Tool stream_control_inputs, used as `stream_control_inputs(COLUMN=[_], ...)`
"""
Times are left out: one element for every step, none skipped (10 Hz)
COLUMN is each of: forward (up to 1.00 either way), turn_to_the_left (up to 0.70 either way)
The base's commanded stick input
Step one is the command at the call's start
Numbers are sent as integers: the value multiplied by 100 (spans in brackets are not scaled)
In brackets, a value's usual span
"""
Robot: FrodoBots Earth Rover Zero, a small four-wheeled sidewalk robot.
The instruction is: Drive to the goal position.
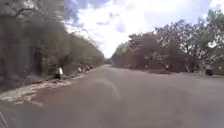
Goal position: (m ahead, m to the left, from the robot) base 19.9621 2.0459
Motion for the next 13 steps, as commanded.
stream_control_inputs(forward=[70,70,70,70,70,70,70,70,70,70,70,70,70], turn_to_the_left=[0,0,0,0,0,0,0,0,0,0,0,0,0])
